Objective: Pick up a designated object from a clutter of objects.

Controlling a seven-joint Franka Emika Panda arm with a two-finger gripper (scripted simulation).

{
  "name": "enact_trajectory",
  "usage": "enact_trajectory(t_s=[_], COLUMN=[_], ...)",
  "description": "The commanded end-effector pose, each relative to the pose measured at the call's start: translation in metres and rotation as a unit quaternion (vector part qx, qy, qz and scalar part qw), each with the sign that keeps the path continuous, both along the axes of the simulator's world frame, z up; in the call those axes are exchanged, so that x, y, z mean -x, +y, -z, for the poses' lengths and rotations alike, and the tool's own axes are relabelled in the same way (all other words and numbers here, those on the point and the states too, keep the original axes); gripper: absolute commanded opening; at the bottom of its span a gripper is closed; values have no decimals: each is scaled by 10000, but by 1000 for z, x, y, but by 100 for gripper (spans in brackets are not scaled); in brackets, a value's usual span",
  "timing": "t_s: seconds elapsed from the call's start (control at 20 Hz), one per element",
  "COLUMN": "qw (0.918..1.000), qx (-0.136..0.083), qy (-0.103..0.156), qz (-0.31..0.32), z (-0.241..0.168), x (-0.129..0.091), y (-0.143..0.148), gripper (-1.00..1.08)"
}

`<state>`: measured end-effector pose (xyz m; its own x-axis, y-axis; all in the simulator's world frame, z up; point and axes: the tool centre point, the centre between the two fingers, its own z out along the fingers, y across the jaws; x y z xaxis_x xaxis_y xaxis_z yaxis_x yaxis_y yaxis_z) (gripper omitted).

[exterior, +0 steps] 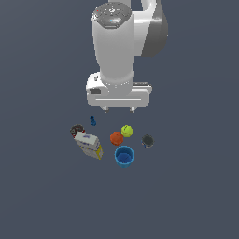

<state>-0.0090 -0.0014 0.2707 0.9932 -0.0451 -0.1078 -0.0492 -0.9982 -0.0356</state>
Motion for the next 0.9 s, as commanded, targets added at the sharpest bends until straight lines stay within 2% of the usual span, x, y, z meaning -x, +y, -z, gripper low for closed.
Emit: enact_trajectory(t_s=[0.0, 0.45, 0.85], qw=[10000, 9992, 9967], qx=[16, 118, 213], qy=[-12, -129, -289], qz=[46, 352, 731], z=[8, 56, 114], x=[0, 6, 23], y=[2, 12, 26], gripper=[100, 100, 100])
